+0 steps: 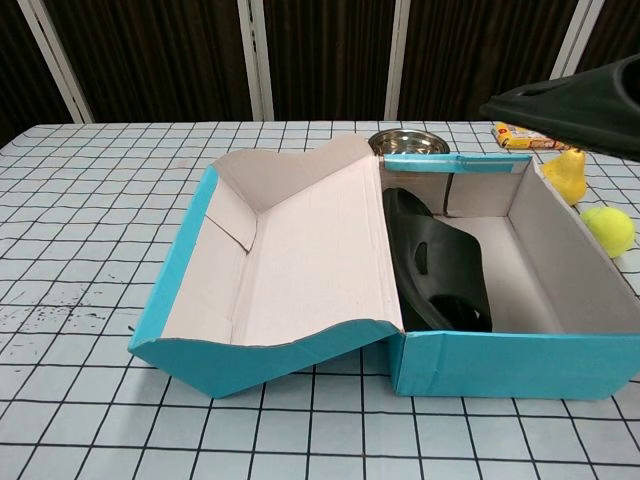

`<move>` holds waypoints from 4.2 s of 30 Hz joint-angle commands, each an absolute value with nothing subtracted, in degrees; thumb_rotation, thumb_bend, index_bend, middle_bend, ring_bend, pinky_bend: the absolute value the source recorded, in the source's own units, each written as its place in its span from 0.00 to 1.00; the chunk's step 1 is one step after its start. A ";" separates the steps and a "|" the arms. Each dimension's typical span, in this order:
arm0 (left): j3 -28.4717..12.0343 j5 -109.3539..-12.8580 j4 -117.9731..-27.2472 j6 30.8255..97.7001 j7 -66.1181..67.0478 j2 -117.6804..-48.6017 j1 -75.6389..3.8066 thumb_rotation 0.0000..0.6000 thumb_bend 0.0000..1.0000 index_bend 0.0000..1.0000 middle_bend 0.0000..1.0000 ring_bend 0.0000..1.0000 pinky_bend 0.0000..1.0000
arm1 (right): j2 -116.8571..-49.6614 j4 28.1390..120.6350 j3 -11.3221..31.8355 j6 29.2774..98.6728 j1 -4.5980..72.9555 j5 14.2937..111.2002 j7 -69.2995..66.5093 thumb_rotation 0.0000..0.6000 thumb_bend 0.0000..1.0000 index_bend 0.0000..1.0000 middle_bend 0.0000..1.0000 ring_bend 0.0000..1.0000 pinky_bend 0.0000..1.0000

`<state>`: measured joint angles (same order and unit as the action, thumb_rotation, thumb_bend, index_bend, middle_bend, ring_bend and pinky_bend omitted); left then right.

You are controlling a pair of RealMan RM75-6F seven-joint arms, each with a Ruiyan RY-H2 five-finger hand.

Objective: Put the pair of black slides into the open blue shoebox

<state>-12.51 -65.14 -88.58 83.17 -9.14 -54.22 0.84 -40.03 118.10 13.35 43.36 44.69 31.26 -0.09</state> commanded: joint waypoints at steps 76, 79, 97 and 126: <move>-13.04 -63.27 -87.46 81.62 -9.97 -54.24 0.88 1.00 0.81 0.17 0.05 0.00 0.05 | -85.65 92.17 4.00 75.82 44.83 32.63 31.46 1.00 0.58 0.67 0.58 0.24 0.00; -13.05 -63.28 -87.44 81.66 -10.10 -54.22 0.93 1.00 0.81 0.17 0.05 0.00 0.05 | -86.99 91.75 4.39 77.61 44.45 33.61 33.77 1.00 0.59 0.67 0.58 0.24 0.00; -13.09 -63.40 -87.21 81.35 -10.70 -54.15 0.90 1.00 0.81 0.17 0.05 0.00 0.05 | -81.79 101.97 9.77 74.13 42.84 32.21 37.09 1.00 0.35 0.19 0.22 0.13 0.00; -12.99 -63.34 -87.39 81.00 -10.75 -54.05 0.85 1.00 0.81 0.17 0.05 0.00 0.05 | -62.38 122.38 16.51 72.59 42.78 20.26 38.95 1.00 0.29 0.24 0.23 0.30 0.16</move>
<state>-12.98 -63.33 -87.37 81.00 -10.74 -54.07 0.84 -64.57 119.14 15.38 70.42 43.05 19.99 39.75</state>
